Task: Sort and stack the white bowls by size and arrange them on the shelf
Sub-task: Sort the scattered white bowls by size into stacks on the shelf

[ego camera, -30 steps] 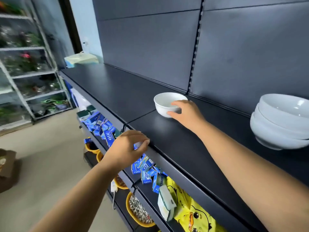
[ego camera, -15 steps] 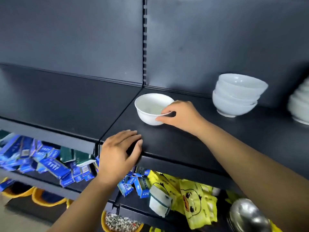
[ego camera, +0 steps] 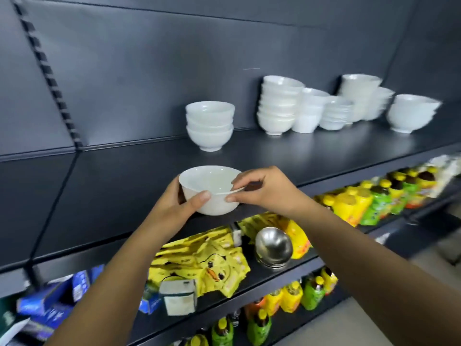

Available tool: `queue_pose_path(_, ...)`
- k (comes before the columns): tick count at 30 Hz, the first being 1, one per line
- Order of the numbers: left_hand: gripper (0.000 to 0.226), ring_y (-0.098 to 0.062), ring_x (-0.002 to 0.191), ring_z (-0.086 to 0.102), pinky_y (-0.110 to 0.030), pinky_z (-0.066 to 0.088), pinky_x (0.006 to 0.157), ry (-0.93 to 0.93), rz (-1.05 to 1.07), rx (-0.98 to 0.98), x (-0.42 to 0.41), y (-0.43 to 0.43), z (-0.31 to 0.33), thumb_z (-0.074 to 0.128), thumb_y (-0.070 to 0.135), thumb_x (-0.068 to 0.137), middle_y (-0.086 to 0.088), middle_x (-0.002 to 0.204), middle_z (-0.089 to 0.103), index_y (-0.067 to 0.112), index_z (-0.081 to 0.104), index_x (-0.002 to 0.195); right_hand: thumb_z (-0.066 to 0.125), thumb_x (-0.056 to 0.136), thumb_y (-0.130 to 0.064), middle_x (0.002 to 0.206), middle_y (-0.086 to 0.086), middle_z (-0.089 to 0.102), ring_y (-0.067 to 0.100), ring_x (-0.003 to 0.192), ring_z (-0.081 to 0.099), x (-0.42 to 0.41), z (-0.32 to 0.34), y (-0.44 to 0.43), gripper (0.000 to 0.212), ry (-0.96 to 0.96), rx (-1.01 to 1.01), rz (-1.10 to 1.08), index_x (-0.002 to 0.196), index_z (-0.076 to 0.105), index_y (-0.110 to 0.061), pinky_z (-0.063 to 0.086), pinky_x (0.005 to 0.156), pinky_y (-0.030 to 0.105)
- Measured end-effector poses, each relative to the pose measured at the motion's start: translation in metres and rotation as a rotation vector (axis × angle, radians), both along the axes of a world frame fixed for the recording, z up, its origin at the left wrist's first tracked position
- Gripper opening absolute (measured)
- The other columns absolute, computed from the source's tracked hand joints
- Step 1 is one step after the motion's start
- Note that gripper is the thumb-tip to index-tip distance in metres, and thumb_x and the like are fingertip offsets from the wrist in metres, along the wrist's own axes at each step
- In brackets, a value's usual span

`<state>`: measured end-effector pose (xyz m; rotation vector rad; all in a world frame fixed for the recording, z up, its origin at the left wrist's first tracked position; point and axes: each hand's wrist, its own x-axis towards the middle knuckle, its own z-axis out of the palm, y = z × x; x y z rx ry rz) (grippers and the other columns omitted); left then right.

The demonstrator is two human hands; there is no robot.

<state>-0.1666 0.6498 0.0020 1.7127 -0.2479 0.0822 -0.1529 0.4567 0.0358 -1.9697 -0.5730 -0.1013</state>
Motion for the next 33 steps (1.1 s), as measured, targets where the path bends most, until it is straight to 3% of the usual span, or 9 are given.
queue_pose_path(3,0.065,0.007,0.092,0.056,-0.005,0.046,0.067,0.006,-0.041,-0.077,-0.001,-0.037,0.000,0.079,0.034,0.064,0.018,0.107,0.056,0.025,0.043,0.118,0.080,0.063,-0.004,0.067,-0.013,0.066,0.008,0.076,0.059,-0.016,0.000,-0.033,0.024,0.012,0.052,-0.059,0.060,0.068,-0.024,0.050,0.078,0.030)
queue_pose_path(5,0.059,0.005,0.091,0.051,-0.003,0.046,0.064,0.007,-0.020,-0.144,-0.003,-0.060,0.000,0.075,0.018,0.075,0.016,0.105,0.050,0.023,0.035,0.119,0.079,0.063,0.002,0.071,-0.014,0.066,0.003,0.078,0.060,-0.026,0.002,-0.051,0.021,-0.003,0.109,-0.077,0.067,0.070,-0.017,0.049,0.076,0.021)
queue_pose_path(6,0.065,0.003,0.092,0.051,-0.004,0.046,0.066,0.001,-0.030,-0.181,-0.003,-0.073,0.003,0.078,0.021,0.071,0.015,0.105,0.048,0.024,0.032,0.118,0.078,0.063,0.003,0.079,-0.013,0.065,-0.002,0.079,0.060,-0.031,0.004,-0.060,0.023,-0.016,0.139,-0.083,0.066,0.069,-0.018,0.049,0.077,0.019)
queue_pose_path(10,0.107,-0.005,0.100,0.053,-0.027,0.048,0.081,-0.033,-0.074,-0.342,0.004,-0.121,0.018,0.082,0.066,0.014,0.010,0.112,0.047,0.031,0.036,0.104,0.075,0.064,0.007,0.106,-0.011,0.053,-0.009,0.091,0.056,-0.036,0.014,-0.100,0.036,-0.078,0.268,-0.110,0.077,0.065,-0.025,0.049,0.081,0.019)
queue_pose_path(14,0.109,-0.013,0.107,0.054,-0.040,0.049,0.089,-0.087,-0.074,-0.447,0.013,-0.187,0.032,0.080,0.070,0.011,0.006,0.116,0.050,0.031,0.039,0.103,0.070,0.065,0.015,0.109,-0.007,0.054,-0.007,0.086,0.059,-0.033,0.022,-0.155,0.056,0.010,0.536,-0.072,0.104,0.052,-0.021,0.049,0.076,0.014)
queue_pose_path(18,0.113,-0.025,0.116,0.054,-0.050,0.045,0.096,-0.105,-0.071,-0.427,0.014,-0.255,0.039,0.080,0.072,0.017,-0.004,0.121,0.054,0.026,0.044,0.114,0.077,0.061,0.000,0.108,-0.009,0.058,-0.003,0.090,0.062,-0.024,0.021,-0.219,0.069,0.098,0.593,-0.050,0.119,0.045,-0.021,0.050,0.076,0.015)
queue_pose_path(21,0.123,-0.030,0.115,0.055,-0.045,0.052,0.087,-0.122,-0.096,-0.390,0.014,-0.303,0.042,0.079,0.073,0.023,-0.012,0.122,0.057,0.012,0.046,0.124,0.089,0.047,-0.038,0.108,-0.003,0.066,0.008,0.100,0.062,-0.018,0.016,-0.265,0.089,0.140,0.614,0.028,0.121,0.050,-0.010,0.049,0.081,0.020)
queue_pose_path(25,0.099,-0.025,0.104,0.061,-0.053,0.048,0.089,-0.122,-0.105,-0.380,0.021,-0.359,0.039,0.076,0.077,0.024,-0.005,0.107,0.064,0.022,0.056,0.104,0.085,0.047,-0.049,0.104,-0.004,0.070,0.011,0.102,0.062,-0.016,0.011,-0.314,0.073,0.157,0.657,0.021,0.109,0.061,-0.018,0.050,0.082,0.021)
queue_pose_path(33,0.099,-0.009,0.097,0.064,-0.033,0.053,0.082,-0.200,-0.146,-0.273,0.056,-0.435,0.032,0.062,0.089,0.030,0.008,0.100,0.068,0.025,0.053,0.105,0.071,0.062,-0.025,0.101,-0.006,0.071,0.009,0.099,0.064,0.006,0.008,-0.393,0.046,0.165,0.654,-0.068,0.106,0.061,-0.019,0.051,0.083,0.021)
